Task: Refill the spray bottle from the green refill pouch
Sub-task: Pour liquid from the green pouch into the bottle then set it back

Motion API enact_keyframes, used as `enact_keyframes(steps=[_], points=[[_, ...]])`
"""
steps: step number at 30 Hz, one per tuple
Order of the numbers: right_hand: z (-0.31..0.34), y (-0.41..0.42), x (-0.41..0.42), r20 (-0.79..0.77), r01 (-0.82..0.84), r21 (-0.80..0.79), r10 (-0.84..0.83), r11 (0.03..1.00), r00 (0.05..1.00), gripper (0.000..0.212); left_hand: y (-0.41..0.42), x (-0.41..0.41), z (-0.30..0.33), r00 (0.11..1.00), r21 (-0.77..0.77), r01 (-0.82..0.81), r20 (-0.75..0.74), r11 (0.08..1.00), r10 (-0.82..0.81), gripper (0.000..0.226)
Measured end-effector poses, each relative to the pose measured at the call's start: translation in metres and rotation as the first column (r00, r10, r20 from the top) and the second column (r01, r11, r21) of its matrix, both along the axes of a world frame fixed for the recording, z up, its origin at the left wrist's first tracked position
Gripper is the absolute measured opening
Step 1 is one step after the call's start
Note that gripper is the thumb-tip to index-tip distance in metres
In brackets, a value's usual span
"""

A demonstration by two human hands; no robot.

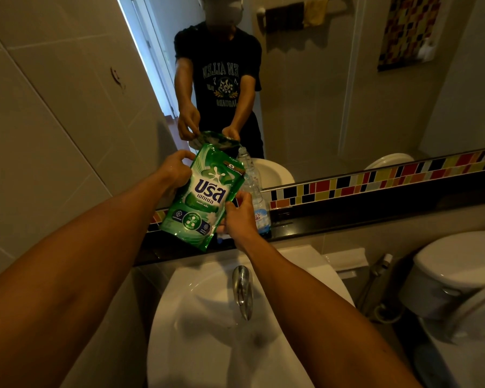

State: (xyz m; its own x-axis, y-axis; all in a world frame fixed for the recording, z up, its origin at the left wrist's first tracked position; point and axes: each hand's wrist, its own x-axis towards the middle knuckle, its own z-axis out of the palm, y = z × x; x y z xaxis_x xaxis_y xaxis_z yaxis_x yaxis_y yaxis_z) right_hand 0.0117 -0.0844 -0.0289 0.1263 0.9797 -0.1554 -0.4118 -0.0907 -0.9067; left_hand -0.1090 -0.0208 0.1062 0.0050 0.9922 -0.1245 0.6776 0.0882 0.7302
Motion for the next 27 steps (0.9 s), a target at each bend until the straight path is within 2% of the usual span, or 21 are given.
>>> enact_keyframes(steps=[27], points=[[0.011,-0.009,-0.003,-0.092,-0.016,0.004,0.017,1.000,0.996,0.028,-0.003,0.000,0.010,0.999,-0.015,0.011,-0.031,1.000,-0.011,0.044]])
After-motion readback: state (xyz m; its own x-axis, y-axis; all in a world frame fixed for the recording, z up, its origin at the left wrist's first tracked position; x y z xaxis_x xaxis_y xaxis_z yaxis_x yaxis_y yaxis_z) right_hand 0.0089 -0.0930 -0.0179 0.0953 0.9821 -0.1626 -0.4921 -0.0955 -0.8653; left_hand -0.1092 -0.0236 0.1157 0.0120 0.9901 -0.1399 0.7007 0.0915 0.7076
